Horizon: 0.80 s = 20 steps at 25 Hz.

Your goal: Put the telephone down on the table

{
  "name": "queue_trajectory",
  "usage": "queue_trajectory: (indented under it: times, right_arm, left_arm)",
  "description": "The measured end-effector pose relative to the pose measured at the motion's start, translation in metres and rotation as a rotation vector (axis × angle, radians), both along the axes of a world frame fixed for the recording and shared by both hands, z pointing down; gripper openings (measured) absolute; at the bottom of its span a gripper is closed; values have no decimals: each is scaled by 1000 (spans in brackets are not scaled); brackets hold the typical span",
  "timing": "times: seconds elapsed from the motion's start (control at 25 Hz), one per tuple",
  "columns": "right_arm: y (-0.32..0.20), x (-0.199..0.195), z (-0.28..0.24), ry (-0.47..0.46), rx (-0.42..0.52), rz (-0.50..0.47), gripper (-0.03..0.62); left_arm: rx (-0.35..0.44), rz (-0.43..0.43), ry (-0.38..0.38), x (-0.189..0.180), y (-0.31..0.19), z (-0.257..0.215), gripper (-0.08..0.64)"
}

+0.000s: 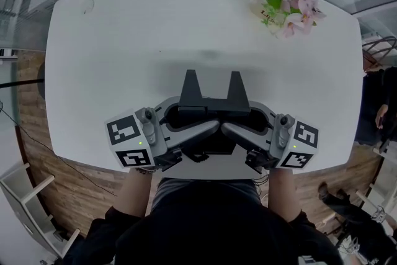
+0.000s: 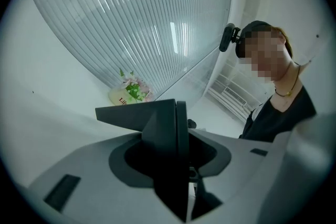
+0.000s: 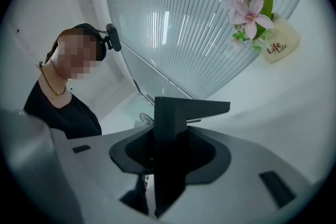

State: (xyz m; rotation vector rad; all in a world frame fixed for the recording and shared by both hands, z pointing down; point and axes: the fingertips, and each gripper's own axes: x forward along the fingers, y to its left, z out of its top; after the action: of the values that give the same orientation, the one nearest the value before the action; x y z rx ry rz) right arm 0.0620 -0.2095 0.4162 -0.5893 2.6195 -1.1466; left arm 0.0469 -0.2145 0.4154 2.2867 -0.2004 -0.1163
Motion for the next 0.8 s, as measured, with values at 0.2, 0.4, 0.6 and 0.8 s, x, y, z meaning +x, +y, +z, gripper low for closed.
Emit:
queue_trajectory:
  times: [0.2,0.4,0.6,0.8]
  right_arm:
    - [-4,1,9,-5,-38,-2,173]
    - [-7,1,18,-10,-73,3,173]
    - [-13,2,25,-20,-108,13,173]
    - [-17,3,32,-32,-153,19,173]
  left_arm:
    - [-37,-1,-7,1,-4,9,189]
    - [-74,0,-13,1,-7,18,189]
    - [-116,0,-18,1,-13,25,189]
    - [-165,-4,-29,2,-17,32,189]
